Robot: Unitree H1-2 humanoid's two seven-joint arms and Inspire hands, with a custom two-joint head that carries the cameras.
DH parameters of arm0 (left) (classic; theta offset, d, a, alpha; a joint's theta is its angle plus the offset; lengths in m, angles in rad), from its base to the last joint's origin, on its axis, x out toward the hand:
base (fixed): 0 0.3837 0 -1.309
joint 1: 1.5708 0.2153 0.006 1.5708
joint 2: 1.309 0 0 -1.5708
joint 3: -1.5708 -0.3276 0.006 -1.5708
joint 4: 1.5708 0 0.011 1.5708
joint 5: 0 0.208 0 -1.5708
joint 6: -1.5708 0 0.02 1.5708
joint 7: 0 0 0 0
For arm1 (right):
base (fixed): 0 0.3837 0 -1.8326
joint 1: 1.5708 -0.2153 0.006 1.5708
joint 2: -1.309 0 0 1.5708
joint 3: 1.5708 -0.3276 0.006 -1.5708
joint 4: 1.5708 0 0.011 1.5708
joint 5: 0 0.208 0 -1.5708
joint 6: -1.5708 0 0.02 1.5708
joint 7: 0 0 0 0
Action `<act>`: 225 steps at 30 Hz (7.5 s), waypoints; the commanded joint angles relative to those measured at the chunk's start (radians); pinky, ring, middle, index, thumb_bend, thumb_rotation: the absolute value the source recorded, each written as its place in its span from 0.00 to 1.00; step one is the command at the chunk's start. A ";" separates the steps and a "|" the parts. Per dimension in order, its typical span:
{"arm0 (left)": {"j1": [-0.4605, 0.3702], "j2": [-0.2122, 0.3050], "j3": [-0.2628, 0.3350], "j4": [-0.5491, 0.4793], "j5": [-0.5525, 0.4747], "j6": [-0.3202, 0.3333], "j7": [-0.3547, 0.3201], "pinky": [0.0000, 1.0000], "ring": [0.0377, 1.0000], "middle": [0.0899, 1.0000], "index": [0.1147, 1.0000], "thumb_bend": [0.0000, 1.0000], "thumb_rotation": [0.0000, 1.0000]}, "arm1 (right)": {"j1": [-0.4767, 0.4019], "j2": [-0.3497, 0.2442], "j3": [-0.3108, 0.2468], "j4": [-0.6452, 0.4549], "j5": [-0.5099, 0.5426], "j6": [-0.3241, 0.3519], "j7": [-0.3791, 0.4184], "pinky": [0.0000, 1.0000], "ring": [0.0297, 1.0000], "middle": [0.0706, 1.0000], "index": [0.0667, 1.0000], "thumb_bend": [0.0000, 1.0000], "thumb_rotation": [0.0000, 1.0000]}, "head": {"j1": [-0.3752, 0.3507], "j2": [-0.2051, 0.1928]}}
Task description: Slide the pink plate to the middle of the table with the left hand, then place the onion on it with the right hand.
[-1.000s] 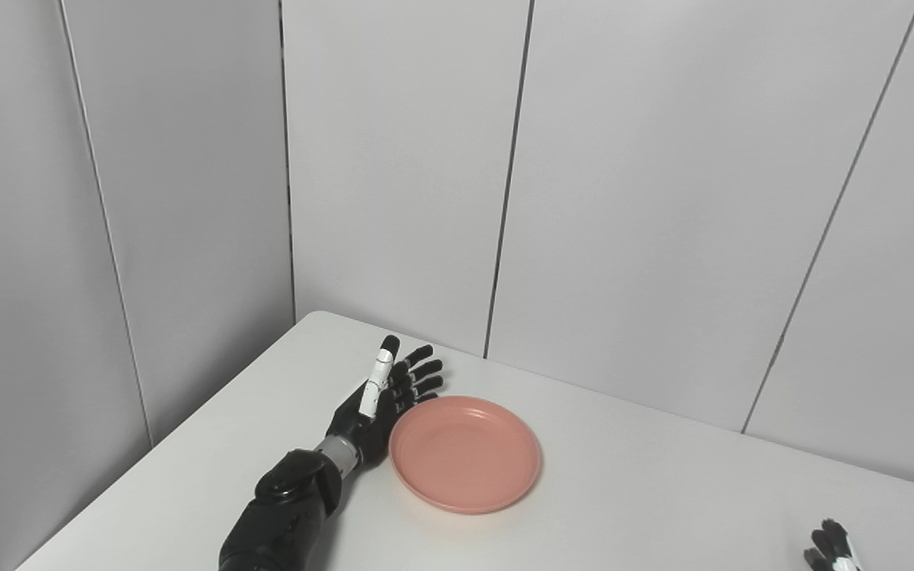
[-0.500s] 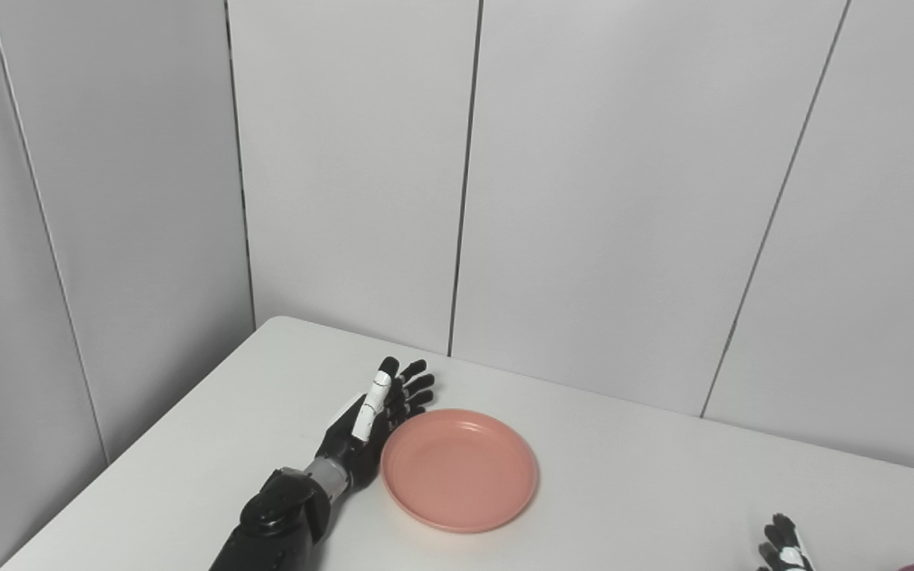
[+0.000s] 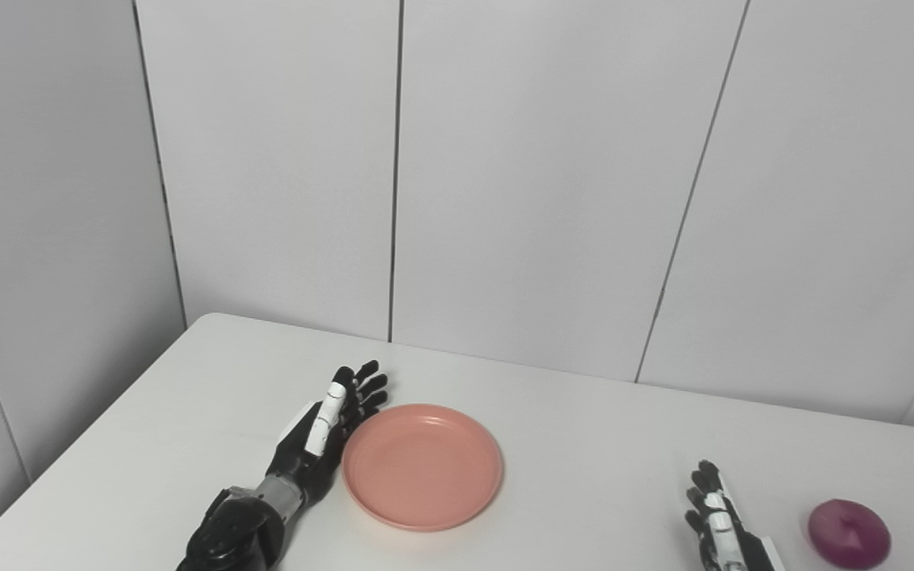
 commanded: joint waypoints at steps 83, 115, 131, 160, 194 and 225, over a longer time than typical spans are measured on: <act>0.233 -0.205 -0.248 -0.520 0.079 0.188 0.099 1.00 1.00 1.00 1.00 0.76 1.00 | -0.070 0.047 0.038 -0.029 -0.057 -0.039 -0.076 1.00 0.99 0.98 1.00 0.68 1.00 | -0.209 0.081; 0.134 -0.154 -0.208 -0.351 0.227 0.092 0.160 1.00 1.00 1.00 1.00 0.79 1.00 | -0.138 -0.078 0.026 -0.188 -0.361 0.130 -0.143 0.95 0.96 0.94 0.97 0.62 0.81 | -0.264 0.107; 0.147 -0.167 -0.221 -0.404 0.236 0.085 0.164 1.00 1.00 1.00 1.00 0.82 1.00 | -0.197 -0.177 -0.017 -0.205 -0.478 0.250 -0.144 0.87 0.93 0.93 0.96 0.68 0.54 | -0.269 0.092; 0.143 -0.175 -0.198 -0.377 0.179 0.028 0.128 1.00 1.00 1.00 1.00 0.81 1.00 | -0.230 -0.277 -0.018 -0.195 -0.556 0.403 -0.109 0.74 0.89 0.94 0.93 0.78 0.44 | -0.329 0.069; 0.144 -0.160 -0.195 -0.364 0.168 0.021 0.121 1.00 1.00 1.00 1.00 0.82 1.00 | -0.234 -0.387 0.035 -0.107 -0.774 0.463 0.024 0.79 0.88 0.90 0.91 0.90 0.37 | -0.368 0.071; 0.156 -0.160 -0.199 -0.401 0.166 0.048 0.111 1.00 1.00 1.00 1.00 0.81 1.00 | -0.247 -0.348 0.013 -0.030 -0.857 0.467 0.113 0.66 0.78 0.82 0.84 0.83 0.11 | -0.369 0.082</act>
